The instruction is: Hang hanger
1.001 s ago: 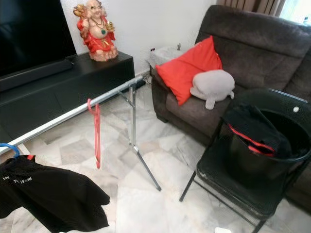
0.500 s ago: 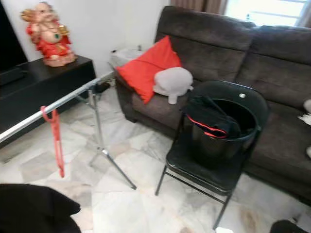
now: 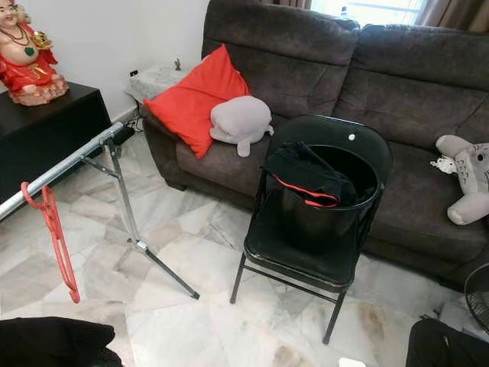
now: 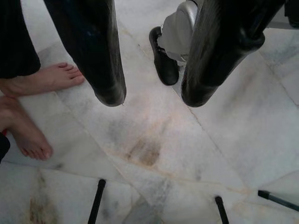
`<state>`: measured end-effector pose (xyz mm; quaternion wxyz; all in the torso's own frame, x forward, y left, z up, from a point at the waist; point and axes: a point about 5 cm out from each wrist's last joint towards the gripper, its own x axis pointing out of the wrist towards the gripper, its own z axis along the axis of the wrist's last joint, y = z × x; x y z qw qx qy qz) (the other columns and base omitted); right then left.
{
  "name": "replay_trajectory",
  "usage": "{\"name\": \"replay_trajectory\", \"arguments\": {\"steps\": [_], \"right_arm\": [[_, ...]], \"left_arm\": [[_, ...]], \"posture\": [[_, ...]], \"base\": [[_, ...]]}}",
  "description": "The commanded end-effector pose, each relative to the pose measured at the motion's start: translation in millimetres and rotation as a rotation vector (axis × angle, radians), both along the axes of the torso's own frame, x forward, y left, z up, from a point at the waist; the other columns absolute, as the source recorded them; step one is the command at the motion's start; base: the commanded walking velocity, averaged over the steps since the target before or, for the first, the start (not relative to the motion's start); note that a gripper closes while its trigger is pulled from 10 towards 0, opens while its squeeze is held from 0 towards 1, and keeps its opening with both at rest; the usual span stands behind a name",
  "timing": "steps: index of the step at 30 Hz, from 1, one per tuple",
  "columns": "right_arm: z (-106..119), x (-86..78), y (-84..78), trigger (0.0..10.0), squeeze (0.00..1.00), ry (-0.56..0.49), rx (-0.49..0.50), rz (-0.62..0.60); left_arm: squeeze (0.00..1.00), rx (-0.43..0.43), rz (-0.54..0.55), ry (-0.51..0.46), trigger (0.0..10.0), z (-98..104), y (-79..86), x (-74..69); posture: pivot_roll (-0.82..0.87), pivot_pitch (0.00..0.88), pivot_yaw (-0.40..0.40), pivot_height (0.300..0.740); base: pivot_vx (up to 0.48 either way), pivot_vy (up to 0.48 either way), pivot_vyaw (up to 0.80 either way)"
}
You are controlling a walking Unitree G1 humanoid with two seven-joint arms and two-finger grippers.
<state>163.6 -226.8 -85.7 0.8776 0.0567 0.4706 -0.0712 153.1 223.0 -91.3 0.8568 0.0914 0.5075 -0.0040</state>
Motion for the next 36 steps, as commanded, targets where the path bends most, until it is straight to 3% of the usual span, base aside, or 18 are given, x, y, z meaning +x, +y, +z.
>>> {"name": "replay_trajectory", "arguments": {"steps": [1,23,36], "right_arm": [[-0.9,-2.2,-0.7,10.0,0.00,0.007,0.003,-0.011],[-0.6,-1.7,-0.6,10.0,0.00,0.004,0.004,-0.011],[-0.2,-1.2,-0.9,10.0,0.00,-0.006,0.001,-0.020]], "left_arm": [[0.00,0.020,-0.020,0.017,10.0,-0.4,2.4,-2.0],[0.00,-0.002,0.027,0.002,10.0,-0.4,2.3,-2.0],[0.00,-0.013,0.029,0.013,10.0,-0.9,2.0,-3.1]], "posture": [[0.09,0.000,0.000,0.740],[0.09,0.000,0.000,0.740],[0.09,0.000,0.000,0.740]], "base": [[0.000,-0.412,-0.78],[0.000,-0.018,-0.78],[0.000,0.000,0.00]]}}
